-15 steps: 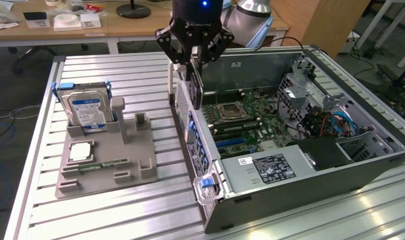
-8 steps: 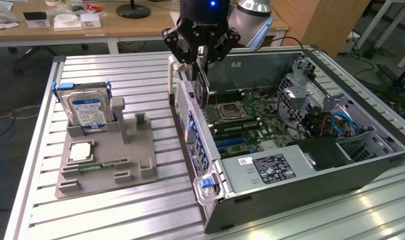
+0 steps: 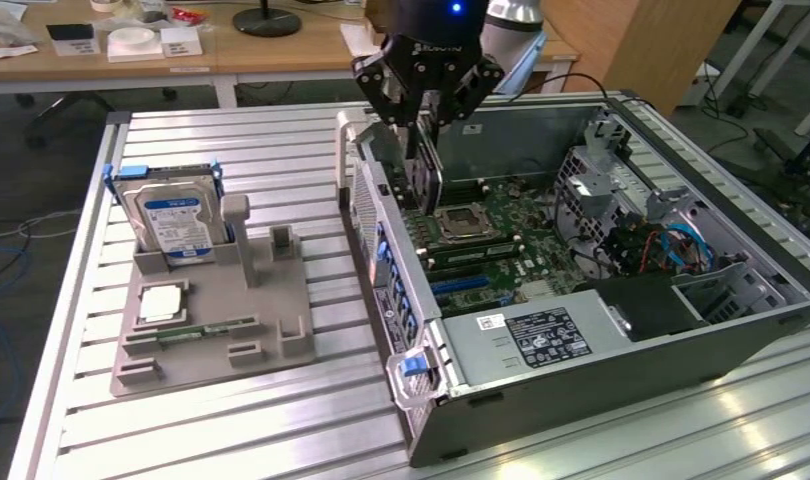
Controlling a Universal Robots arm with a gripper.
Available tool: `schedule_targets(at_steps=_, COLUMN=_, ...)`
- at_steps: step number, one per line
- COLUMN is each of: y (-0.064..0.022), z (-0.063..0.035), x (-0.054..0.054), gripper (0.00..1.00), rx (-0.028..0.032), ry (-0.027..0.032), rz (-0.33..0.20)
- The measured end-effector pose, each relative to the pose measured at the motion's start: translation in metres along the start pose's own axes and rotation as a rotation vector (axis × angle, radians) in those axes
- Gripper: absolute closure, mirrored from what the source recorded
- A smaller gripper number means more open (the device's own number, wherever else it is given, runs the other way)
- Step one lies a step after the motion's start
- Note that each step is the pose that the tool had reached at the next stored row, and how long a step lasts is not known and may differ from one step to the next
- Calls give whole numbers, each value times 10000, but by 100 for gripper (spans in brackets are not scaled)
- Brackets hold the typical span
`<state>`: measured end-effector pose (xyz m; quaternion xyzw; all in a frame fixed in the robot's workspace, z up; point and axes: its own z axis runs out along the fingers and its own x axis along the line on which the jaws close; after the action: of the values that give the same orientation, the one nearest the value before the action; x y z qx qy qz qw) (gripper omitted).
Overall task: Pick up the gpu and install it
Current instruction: 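Pick up the gpu and move the gpu toward the slot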
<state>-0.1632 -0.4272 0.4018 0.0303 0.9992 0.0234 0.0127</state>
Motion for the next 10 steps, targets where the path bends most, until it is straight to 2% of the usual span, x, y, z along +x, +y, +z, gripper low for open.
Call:
schedule_targets(at_steps=3, y=13, z=6, x=-208, gripper=73, rx=-1, ry=0, rz=0)
schedule_targets(at_steps=10, y=21, z=9, x=-342, gripper=73, rx=0, ry=0, rz=0)
